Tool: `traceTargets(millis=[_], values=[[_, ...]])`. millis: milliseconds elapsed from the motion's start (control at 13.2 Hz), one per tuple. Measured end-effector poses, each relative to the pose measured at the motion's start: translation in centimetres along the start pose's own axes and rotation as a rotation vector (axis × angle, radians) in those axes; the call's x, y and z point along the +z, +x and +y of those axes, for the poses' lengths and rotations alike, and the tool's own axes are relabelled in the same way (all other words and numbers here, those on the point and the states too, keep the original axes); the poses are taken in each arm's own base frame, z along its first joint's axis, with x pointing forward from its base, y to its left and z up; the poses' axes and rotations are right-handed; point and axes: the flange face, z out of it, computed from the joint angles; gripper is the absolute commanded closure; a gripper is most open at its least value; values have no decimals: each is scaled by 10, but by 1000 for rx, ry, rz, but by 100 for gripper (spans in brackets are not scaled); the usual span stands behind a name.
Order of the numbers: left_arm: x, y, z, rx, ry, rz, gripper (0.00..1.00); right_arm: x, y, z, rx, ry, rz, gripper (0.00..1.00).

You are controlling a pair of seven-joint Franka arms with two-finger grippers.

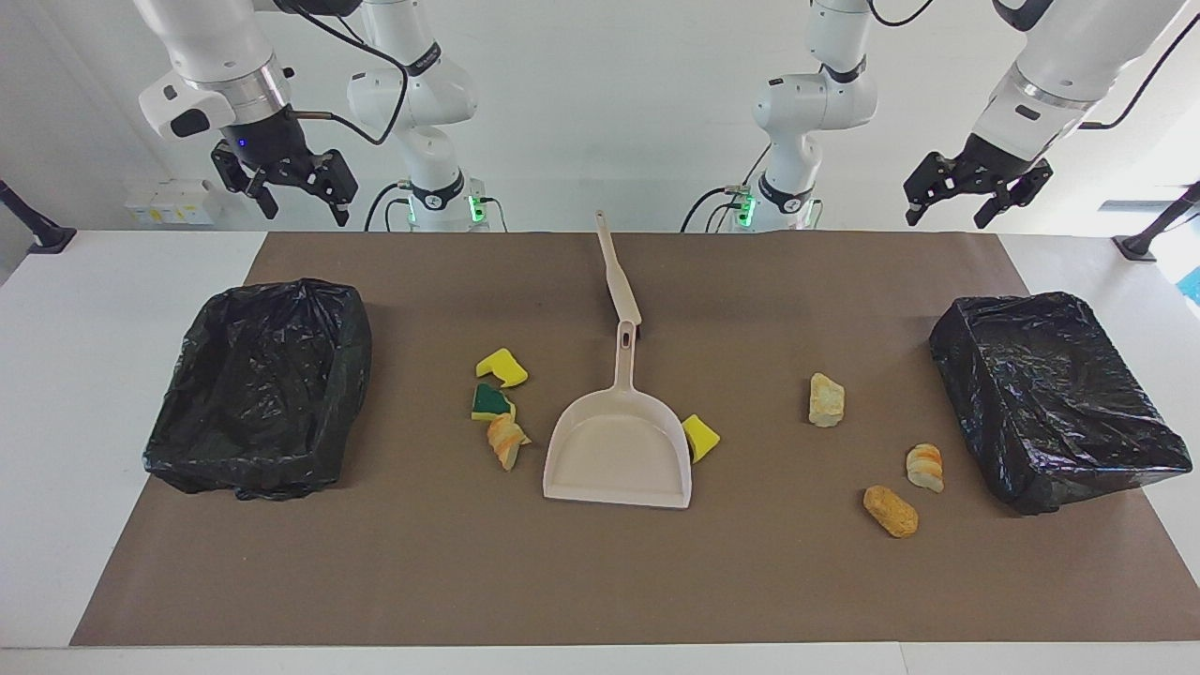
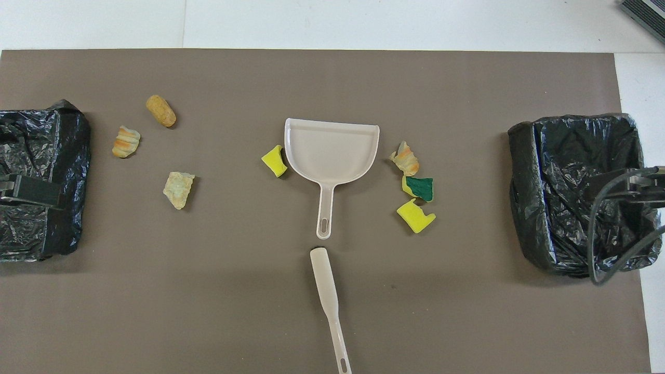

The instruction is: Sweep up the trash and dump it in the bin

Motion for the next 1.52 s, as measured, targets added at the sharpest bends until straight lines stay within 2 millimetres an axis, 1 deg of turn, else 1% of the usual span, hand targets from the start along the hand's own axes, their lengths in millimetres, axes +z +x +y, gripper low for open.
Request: traceTargets(millis=[607, 910, 1062, 1214, 1290, 1366, 1517], values=[[-1, -1, -1, -2, 0, 1, 0, 1, -3, -2, -4, -1, -17, 0], [-2, -1, 0, -1, 0, 5, 0, 15, -8, -9, -20, -4, -48, 0], [-2, -1, 1, 1, 1, 8, 0, 20, -7, -14, -27, -5, -55, 0], [-2, 1, 5, 8, 2, 18, 0, 26, -2, -32, -35, -3, -35, 0], [-2, 2, 10, 16, 2, 24, 0, 30, 2, -46, -35, 2, -19, 0], [-1, 3, 18, 32, 2, 29, 0, 36, 9, -62, -31, 17, -1, 0], [8, 6, 48, 89, 4, 40, 0, 59, 26, -106, -3, 55, 17, 0]])
